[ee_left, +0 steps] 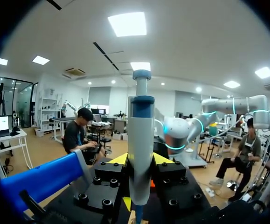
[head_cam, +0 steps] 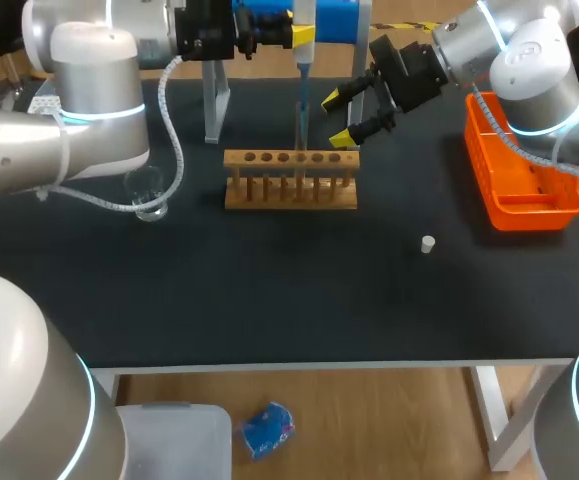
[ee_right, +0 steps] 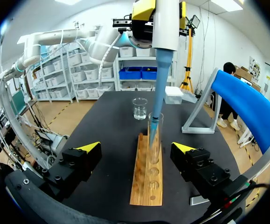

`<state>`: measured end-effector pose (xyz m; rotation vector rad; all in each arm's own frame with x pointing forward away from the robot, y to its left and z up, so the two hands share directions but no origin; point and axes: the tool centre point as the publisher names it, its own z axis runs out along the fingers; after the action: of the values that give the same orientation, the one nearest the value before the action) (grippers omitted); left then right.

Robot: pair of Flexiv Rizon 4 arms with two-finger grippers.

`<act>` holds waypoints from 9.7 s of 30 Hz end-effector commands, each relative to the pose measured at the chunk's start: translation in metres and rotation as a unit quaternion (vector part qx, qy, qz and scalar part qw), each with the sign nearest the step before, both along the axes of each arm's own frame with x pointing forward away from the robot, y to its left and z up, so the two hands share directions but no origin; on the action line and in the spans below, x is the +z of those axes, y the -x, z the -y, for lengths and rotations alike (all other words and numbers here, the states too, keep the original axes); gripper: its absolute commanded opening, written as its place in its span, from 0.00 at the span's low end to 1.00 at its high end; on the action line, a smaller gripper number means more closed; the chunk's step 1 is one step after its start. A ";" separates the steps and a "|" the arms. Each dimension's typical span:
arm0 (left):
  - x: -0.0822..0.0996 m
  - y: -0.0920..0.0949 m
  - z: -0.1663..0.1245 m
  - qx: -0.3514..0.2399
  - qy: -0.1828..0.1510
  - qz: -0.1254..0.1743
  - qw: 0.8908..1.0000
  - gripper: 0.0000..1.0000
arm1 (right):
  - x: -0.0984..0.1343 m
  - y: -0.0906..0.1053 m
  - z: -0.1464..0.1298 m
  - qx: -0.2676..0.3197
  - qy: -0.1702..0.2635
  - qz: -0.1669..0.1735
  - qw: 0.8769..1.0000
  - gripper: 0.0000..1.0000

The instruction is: Invert the test tube, pick up the pipette, mount the tip to pipette, aspirate from beaker and dispense into the tube, eject the tip, return the pipette, and cap with the stopper.

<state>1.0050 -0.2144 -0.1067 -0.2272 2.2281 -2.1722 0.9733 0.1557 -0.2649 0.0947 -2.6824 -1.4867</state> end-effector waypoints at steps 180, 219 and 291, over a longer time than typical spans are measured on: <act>-0.002 0.005 0.000 0.016 -0.009 0.013 1.000 0.00 | 0.266 -0.026 0.002 0.043 -0.137 0.034 0.989 0.00; -0.002 0.005 0.000 0.016 -0.009 0.013 1.000 0.00 | 0.260 -0.044 -0.054 0.080 -0.249 -0.048 0.964 0.00; -0.002 0.005 0.000 0.016 -0.009 0.013 1.000 0.00 | 0.225 -0.032 -0.056 0.087 -0.247 -0.081 0.962 0.00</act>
<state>0.9999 -0.2143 -0.1144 -0.2304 2.2200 -2.1256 1.0043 0.2119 -0.0329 0.2169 -2.0675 -1.9686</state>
